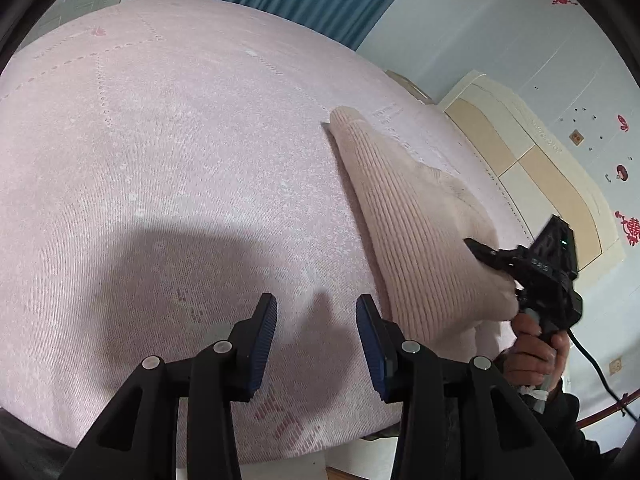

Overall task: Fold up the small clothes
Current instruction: 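Open the left gripper and withdraw it while the right gripper holds the folded sweater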

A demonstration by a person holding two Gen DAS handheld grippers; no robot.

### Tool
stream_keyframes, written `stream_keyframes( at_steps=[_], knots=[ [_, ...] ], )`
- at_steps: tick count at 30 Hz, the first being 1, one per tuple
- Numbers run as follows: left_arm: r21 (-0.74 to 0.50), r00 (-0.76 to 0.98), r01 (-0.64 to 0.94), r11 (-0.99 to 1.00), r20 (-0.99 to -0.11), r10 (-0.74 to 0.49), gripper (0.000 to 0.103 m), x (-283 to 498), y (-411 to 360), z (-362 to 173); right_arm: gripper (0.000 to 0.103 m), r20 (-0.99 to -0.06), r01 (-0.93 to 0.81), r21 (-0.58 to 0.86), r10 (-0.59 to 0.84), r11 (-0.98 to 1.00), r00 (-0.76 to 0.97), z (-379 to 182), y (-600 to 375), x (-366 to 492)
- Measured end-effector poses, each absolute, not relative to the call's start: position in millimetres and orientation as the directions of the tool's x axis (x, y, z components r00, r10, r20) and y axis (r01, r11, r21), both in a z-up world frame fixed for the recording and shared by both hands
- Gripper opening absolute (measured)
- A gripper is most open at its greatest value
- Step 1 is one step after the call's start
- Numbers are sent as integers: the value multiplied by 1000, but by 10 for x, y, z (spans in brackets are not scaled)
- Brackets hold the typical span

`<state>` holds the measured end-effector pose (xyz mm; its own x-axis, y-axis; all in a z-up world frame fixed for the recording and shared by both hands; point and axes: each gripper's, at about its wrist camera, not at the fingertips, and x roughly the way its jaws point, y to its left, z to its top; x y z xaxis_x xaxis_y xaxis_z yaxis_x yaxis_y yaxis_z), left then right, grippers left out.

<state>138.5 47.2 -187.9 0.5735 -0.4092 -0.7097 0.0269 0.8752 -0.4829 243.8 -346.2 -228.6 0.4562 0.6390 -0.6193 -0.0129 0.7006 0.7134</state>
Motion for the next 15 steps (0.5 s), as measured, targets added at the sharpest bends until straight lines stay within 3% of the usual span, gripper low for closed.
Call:
stream_keyframes(
  at_steps=[6, 9, 15],
  knots=[
    [-411, 598, 5, 912, -729, -332, 39, 1549, 530, -1754, 35, -539, -46, 729, 616, 682, 574, -1812, -3504, 2287],
    [-340, 611, 6, 941, -743, -272, 39, 1667, 529, -1672, 35, -561, -60, 663, 548, 747, 620, -1455, -3470, 2274],
    [-330, 650, -16, 944, -721, -241, 39, 2028, 615, -1510, 35, -646, -21, 477, 366, 879, 670, -779, -3341, 2315]
  ],
)
